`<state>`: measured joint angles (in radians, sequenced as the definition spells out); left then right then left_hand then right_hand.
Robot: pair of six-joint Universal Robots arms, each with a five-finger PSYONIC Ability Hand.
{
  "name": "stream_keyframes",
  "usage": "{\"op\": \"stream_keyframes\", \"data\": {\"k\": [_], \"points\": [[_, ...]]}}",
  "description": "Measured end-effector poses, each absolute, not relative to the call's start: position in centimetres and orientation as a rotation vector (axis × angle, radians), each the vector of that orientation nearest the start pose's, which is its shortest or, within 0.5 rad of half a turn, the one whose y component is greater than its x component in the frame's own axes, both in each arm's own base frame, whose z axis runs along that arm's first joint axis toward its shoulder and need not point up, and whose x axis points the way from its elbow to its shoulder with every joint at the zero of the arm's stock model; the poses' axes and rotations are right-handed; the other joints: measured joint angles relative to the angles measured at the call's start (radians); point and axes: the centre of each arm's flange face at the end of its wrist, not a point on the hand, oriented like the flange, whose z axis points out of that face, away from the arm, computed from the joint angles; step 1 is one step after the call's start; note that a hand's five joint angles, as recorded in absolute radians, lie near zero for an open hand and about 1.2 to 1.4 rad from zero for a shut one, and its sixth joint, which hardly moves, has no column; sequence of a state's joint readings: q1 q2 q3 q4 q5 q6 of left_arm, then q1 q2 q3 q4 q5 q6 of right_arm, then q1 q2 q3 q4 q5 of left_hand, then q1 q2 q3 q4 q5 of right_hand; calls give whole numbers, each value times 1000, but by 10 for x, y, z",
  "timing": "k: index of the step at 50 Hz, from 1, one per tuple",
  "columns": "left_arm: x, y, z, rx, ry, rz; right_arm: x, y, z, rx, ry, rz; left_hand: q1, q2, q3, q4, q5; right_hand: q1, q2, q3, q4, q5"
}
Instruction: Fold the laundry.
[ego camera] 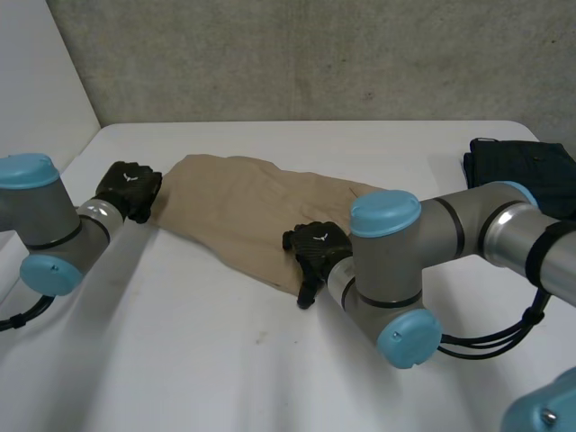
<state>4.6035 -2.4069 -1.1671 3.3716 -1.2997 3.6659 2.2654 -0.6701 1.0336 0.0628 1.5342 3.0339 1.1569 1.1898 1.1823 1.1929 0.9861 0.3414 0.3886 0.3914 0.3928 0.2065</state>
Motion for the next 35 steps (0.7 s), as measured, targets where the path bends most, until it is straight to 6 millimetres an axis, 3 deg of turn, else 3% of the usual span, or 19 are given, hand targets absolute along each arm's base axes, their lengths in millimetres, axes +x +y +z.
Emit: {"op": "stream_keyframes", "data": {"k": [11,13,15,18,35], "points": [[-205,-421,130,988,2169,-1968,391,-261,106,-958,2172,-1495,0,4,3,4,0,333,476,466,455,309],[-205,-420,129,986,2174,-1965,392,-262,107,-963,2163,-1507,-133,-132,-129,-135,-114,499,712,711,723,616],[-205,-419,128,986,2185,-1959,393,-264,109,-972,2156,-1523,-551,-535,-504,-518,-487,558,760,771,790,735],[-205,-416,125,988,2199,-1950,393,-266,113,-980,2152,-1551,-798,-802,-785,-806,-776,568,760,772,793,759],[-206,-397,133,942,2288,-1960,378,-267,162,-956,2113,-1658,-881,-923,-918,-929,-906,599,775,777,793,761]]}}
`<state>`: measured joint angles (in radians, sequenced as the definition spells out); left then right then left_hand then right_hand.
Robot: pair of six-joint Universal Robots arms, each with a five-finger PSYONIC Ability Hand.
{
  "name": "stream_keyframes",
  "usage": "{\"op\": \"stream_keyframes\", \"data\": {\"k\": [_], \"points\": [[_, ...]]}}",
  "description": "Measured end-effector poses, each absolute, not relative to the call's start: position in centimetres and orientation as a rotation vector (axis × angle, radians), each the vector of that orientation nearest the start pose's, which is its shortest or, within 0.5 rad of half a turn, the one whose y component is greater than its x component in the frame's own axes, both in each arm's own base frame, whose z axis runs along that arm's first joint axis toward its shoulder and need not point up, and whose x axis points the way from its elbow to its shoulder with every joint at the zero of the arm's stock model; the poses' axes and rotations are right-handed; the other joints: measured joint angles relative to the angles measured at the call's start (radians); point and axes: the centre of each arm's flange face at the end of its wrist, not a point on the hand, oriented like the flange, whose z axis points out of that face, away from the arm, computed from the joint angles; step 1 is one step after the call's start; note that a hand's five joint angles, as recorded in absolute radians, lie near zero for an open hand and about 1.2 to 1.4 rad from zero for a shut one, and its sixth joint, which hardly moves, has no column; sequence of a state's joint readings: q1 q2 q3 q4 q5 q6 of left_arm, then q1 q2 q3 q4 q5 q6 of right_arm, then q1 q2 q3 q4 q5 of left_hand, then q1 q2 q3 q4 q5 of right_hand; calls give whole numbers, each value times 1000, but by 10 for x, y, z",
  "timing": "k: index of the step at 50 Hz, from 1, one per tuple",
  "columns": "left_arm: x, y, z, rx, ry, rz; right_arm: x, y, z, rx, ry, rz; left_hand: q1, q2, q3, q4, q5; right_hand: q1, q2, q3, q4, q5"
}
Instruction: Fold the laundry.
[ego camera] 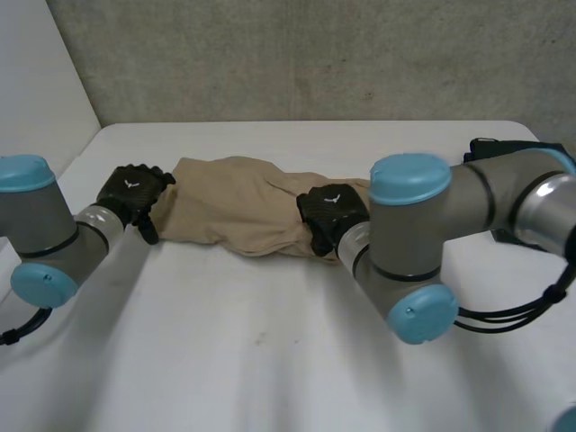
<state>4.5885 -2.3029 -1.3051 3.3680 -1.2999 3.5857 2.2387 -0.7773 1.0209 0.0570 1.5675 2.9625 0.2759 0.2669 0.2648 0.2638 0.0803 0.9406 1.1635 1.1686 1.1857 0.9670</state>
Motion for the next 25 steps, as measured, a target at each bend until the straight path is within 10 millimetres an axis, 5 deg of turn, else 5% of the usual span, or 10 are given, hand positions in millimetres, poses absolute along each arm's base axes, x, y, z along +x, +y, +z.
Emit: {"op": "stream_keyframes", "data": {"k": [8,25], "points": [[-208,-389,126,941,2338,-1930,361,-262,201,-912,2063,-1706,0,0,0,0,0,9,0,0,0,0],[-221,-370,118,1001,2434,-1850,357,-256,240,-875,1967,-1791,52,55,52,57,73,9,0,0,0,0]]}}
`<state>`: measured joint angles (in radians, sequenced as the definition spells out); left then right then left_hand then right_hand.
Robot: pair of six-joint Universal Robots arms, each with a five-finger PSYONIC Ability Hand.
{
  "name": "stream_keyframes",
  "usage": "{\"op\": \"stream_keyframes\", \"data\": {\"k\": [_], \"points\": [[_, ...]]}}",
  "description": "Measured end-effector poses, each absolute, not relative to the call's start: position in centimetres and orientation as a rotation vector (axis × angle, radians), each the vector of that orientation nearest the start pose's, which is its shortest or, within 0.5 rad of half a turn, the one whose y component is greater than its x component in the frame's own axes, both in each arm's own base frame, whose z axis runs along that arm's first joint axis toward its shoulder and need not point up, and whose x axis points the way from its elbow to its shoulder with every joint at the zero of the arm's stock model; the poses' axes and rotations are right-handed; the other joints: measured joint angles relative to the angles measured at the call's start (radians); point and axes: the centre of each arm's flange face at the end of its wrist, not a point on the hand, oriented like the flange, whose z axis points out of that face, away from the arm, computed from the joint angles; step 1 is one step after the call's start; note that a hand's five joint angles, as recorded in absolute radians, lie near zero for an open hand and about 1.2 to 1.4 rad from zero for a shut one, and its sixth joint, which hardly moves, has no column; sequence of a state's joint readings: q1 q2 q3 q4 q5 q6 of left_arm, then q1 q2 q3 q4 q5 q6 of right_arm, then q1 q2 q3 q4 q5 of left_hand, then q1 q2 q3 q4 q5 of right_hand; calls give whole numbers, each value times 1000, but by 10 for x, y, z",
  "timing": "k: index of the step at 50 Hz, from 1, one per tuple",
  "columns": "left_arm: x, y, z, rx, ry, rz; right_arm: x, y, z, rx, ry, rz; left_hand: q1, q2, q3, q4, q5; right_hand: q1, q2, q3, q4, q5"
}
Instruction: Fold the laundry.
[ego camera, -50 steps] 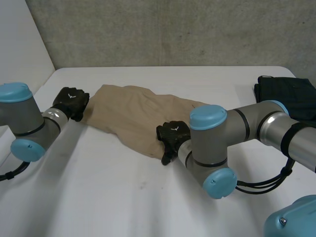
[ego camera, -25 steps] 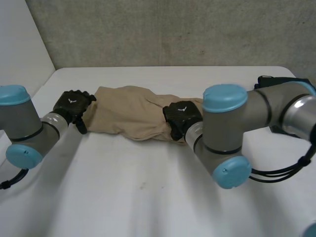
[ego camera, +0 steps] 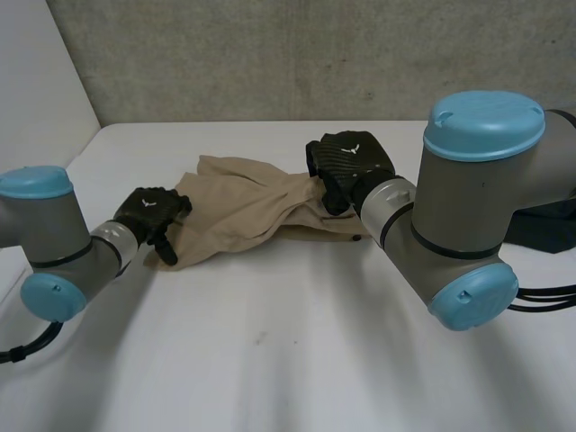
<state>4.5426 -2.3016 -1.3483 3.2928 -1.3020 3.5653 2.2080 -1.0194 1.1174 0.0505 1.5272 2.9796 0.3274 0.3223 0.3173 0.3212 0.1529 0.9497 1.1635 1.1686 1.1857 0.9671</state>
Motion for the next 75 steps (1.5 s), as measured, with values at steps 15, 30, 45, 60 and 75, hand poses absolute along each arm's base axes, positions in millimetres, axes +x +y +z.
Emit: {"op": "stream_keyframes", "data": {"k": [15,30,45,60,75], "points": [[-210,-323,168,849,2567,-1871,348,-256,226,-898,2029,-1748,20,17,21,20,19,9,0,0,0,0],[-216,-286,159,571,2810,-1826,346,-252,241,-874,1992,-1773,20,26,21,30,19,9,0,0,0,0],[-229,-317,131,517,2773,-1820,339,-249,249,-842,1991,-1782,97,105,111,105,103,9,0,0,0,0],[-238,-315,151,551,2704,-1893,331,-240,259,-884,1978,-1797,832,870,869,872,824,10,0,0,0,0],[-219,-222,301,769,2241,-2208,293,-220,295,-1497,2043,-1791,832,872,871,876,824,10,0,0,0,18]]}}
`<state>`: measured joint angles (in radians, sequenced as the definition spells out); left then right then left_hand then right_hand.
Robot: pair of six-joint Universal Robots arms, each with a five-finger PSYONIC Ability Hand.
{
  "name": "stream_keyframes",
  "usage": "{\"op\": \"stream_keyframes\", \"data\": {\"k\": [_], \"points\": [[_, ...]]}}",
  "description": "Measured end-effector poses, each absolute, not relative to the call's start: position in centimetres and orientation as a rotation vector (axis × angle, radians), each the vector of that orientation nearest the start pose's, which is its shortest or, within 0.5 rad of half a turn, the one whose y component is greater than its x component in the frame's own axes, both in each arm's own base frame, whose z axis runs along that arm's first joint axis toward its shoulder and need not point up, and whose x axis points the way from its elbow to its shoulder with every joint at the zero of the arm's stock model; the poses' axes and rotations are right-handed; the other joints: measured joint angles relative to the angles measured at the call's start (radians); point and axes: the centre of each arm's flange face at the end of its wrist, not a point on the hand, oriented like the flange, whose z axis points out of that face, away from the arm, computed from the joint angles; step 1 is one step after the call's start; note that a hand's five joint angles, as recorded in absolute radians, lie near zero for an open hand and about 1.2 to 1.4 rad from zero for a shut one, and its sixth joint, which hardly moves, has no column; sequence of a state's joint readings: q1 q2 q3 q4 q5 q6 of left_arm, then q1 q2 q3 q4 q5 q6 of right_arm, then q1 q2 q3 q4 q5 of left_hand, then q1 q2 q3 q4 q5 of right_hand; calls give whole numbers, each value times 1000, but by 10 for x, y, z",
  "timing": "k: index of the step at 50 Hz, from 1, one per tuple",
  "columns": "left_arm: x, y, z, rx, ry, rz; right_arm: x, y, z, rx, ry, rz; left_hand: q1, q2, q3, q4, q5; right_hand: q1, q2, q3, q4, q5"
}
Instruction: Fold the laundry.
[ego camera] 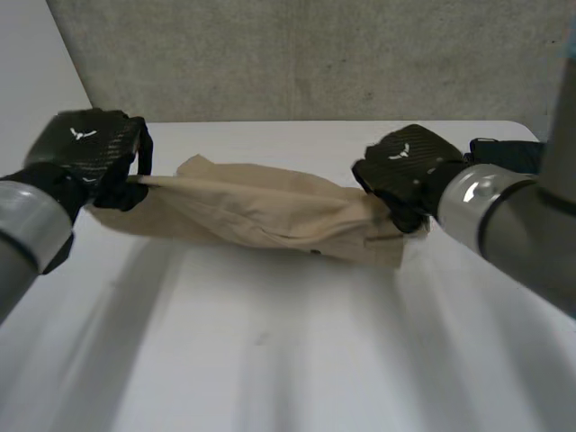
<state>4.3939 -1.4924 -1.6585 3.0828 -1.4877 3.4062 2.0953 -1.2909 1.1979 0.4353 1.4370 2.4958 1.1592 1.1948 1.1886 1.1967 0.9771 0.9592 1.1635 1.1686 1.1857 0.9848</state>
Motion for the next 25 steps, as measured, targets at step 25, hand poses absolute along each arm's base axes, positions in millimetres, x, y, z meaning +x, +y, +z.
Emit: {"op": "stream_keyframes", "data": {"k": [25], "points": [[-281,-240,203,1214,2502,-1733,269,-251,216,-1382,2353,-1339,0,1,0,0,0,-153,-214,-215,-233,-194]]}}
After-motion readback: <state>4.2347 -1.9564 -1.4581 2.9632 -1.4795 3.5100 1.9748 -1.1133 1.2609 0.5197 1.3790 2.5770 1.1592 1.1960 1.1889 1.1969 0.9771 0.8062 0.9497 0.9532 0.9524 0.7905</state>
